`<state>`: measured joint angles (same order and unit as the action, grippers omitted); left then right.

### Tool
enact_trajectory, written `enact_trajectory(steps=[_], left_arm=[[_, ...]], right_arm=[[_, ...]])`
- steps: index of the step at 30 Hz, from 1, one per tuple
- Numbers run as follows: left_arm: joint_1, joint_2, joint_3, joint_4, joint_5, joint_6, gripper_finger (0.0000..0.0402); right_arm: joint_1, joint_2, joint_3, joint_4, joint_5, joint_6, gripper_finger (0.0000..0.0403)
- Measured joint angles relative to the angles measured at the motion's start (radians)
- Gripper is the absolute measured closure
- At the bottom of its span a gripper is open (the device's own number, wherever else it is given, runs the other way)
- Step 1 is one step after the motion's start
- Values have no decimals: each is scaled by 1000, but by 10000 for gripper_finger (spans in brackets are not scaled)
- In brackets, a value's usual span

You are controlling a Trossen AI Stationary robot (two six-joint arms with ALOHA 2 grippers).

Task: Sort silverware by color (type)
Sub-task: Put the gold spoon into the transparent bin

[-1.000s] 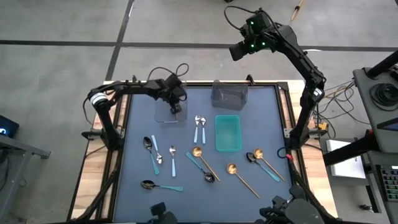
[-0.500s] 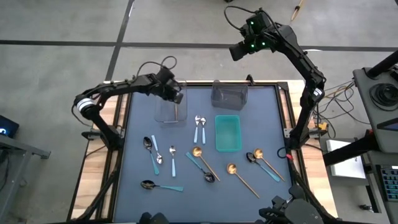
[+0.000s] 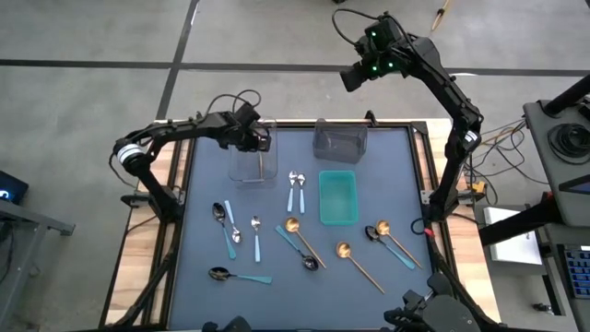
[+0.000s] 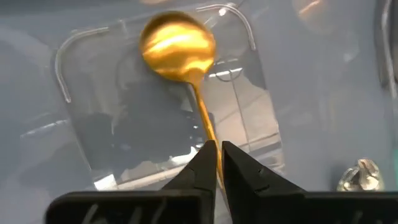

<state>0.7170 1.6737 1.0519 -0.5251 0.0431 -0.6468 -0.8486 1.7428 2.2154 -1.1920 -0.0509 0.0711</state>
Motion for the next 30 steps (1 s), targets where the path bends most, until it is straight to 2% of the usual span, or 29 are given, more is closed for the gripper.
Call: enact_trajectory(steps=[6, 14, 19, 30], left_arm=[[-21, 0, 0, 12, -61, 30, 341], [-34, 0, 0, 30, -73, -14, 288], [-34, 1, 0, 33, -135, -19, 279], [-47, 47, 0, 60, -132, -22, 279]], right_arm=[[0, 0, 0, 0, 0, -11, 364], [0, 0, 0, 0, -1, -11, 364], [0, 0, 0, 0, 0, -12, 364], [0, 0, 0, 0, 0, -11, 364]])
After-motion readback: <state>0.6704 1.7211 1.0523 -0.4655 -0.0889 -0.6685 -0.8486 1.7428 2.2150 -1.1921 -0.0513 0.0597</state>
